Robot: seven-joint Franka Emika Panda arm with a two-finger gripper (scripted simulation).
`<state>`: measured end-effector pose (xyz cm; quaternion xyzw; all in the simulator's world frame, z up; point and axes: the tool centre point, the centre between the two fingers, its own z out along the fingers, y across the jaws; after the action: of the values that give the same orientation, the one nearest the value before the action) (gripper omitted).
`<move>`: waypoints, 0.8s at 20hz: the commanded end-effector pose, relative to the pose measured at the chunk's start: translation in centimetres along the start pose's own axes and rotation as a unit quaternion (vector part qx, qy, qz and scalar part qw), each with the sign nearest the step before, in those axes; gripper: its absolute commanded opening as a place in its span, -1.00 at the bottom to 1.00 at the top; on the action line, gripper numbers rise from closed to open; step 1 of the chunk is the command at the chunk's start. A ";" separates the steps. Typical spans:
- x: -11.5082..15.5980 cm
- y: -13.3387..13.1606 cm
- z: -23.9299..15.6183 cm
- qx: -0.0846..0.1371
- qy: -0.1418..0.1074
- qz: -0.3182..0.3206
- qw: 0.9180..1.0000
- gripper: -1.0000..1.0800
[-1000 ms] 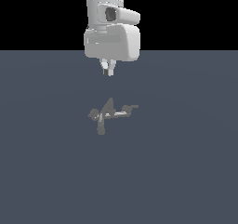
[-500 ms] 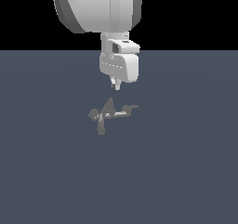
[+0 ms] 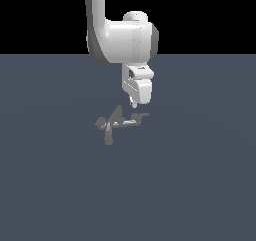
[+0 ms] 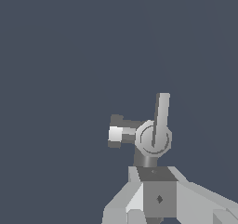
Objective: Turn on the faucet by rotating a designated handle.
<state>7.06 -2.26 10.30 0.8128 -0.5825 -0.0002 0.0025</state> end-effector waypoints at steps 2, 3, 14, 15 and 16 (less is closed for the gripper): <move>1.5 -0.9 1.7 0.001 0.000 0.030 1.000 -1.00; 1.9 -1.1 2.1 0.001 0.000 0.037 0.999 -1.00; 4.0 -2.2 4.3 0.002 -0.001 0.078 0.997 -1.00; 4.1 -2.2 4.3 0.002 -0.001 0.078 0.997 -1.00; 4.1 -2.2 4.2 0.002 -0.001 0.078 0.997 -1.00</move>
<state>10.35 -5.40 6.05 0.7656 -0.6433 -0.0001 0.0005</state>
